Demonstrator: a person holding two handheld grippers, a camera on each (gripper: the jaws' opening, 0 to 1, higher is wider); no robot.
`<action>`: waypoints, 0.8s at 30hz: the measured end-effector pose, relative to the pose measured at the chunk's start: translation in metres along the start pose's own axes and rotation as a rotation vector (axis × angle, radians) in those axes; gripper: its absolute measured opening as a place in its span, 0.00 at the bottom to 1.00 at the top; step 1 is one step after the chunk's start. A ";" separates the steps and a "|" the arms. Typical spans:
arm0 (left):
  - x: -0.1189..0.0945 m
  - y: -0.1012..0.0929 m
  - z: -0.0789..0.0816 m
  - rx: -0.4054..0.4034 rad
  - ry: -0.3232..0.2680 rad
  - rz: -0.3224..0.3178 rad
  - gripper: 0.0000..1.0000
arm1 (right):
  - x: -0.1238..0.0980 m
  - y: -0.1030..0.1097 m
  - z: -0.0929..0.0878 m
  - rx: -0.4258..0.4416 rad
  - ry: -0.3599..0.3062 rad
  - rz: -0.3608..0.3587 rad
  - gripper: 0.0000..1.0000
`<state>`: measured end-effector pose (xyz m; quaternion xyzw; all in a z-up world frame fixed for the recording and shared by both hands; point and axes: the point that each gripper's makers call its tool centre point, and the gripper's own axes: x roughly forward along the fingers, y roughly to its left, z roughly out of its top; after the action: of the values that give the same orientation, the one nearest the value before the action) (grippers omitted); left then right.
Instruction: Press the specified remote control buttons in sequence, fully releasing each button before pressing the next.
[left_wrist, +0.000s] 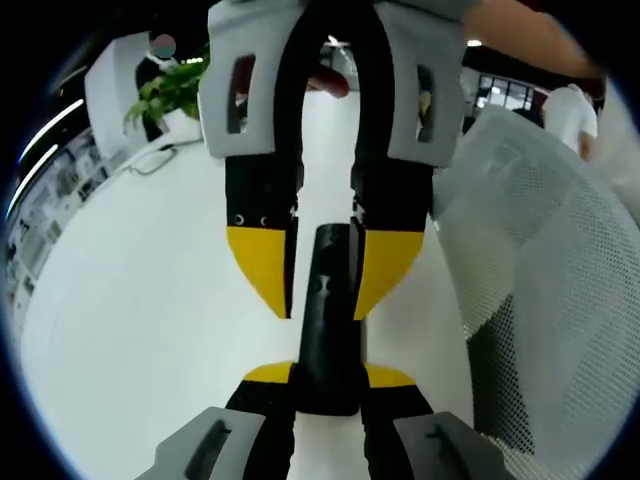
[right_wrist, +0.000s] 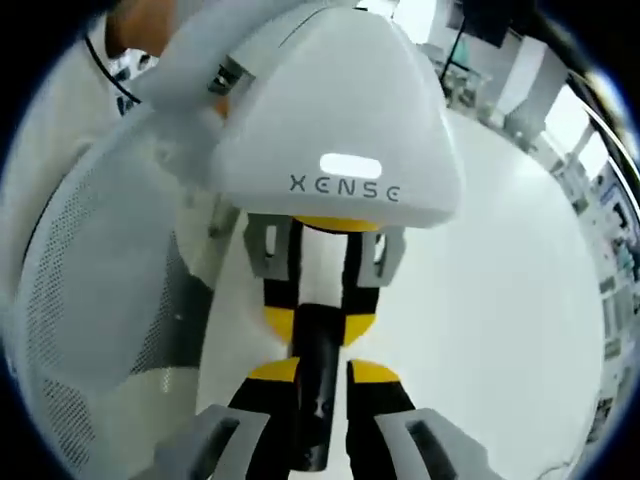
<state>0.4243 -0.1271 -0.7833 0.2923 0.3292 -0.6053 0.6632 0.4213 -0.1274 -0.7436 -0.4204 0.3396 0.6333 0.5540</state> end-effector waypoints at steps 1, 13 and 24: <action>0.000 0.000 0.000 0.000 0.000 0.000 0.23 | 0.000 0.001 0.000 0.001 -0.002 0.003 0.18; 0.000 0.000 -0.001 0.010 0.010 -0.005 0.23 | -0.002 0.005 -0.015 0.024 0.028 0.018 0.25; 0.000 0.000 -0.001 0.010 0.011 -0.005 0.23 | -0.004 0.006 -0.029 0.053 0.041 0.017 0.29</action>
<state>0.4238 -0.1264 -0.7839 0.2982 0.3307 -0.6068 0.6584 0.4205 -0.1560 -0.7520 -0.4156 0.3708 0.6201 0.5525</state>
